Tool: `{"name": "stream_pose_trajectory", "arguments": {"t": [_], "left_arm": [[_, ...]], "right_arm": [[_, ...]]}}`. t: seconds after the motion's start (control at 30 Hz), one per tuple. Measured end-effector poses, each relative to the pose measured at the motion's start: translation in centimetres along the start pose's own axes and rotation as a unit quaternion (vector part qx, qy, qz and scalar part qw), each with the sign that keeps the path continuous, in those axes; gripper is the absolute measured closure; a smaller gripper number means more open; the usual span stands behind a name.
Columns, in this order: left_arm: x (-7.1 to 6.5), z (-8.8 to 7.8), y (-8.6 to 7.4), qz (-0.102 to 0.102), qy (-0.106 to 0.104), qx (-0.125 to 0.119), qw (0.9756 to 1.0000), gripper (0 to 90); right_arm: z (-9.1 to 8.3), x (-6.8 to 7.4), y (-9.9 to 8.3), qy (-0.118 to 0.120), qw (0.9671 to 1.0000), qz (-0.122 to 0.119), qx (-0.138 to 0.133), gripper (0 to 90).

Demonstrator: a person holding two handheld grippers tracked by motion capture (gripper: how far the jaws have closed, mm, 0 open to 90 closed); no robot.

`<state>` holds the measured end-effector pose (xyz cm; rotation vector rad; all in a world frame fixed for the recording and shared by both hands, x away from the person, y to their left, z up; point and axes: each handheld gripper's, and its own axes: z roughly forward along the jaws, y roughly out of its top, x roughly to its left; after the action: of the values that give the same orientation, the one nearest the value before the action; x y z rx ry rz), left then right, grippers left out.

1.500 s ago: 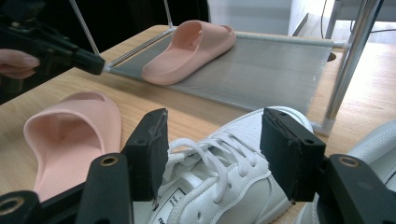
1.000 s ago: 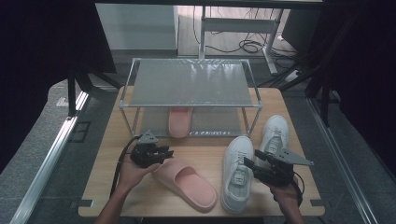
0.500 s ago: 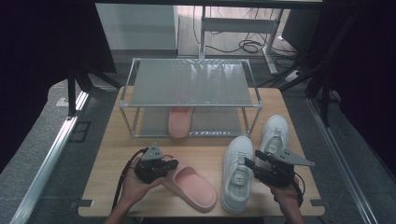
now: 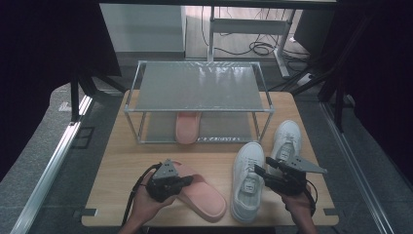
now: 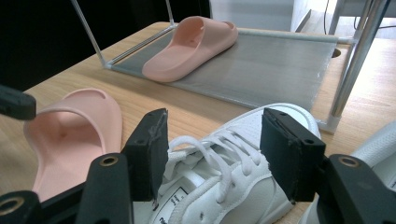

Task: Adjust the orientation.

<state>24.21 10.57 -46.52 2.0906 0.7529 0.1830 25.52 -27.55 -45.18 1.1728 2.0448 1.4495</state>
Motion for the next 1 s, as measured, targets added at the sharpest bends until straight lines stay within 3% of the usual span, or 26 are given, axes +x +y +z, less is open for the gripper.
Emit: {"name": "stream_pose_trajectory", "arguments": {"t": [0.23, 0.5, 0.77, 1.0], "left_arm": [[-0.3, 1.0, -0.6, 0.002, -0.007, 0.022, 0.9997, 90.0], [-0.1, 1.3, -1.5, -0.001, 0.003, 0.042, 0.9991, 90.0], [0.2, 0.6, -2.3, -0.003, 0.005, 0.045, 0.999, 90.0], [1.3, -0.9, -3.2, -0.013, 0.013, 0.046, 0.9988, 90.0]], "right_arm": [[0.0, 0.0, 0.0, 0.0, 1.0, -0.001, 0.0, 42.5], [0.0, 0.0, 0.0, 0.001, 1.0, -0.001, 0.001, 42.5], [0.1, 0.0, -0.1, 0.001, 1.0, 0.0, 0.002, 42.5], [0.0, -0.1, -0.1, 0.0, 1.0, 0.0, 0.001, 42.5]]}}
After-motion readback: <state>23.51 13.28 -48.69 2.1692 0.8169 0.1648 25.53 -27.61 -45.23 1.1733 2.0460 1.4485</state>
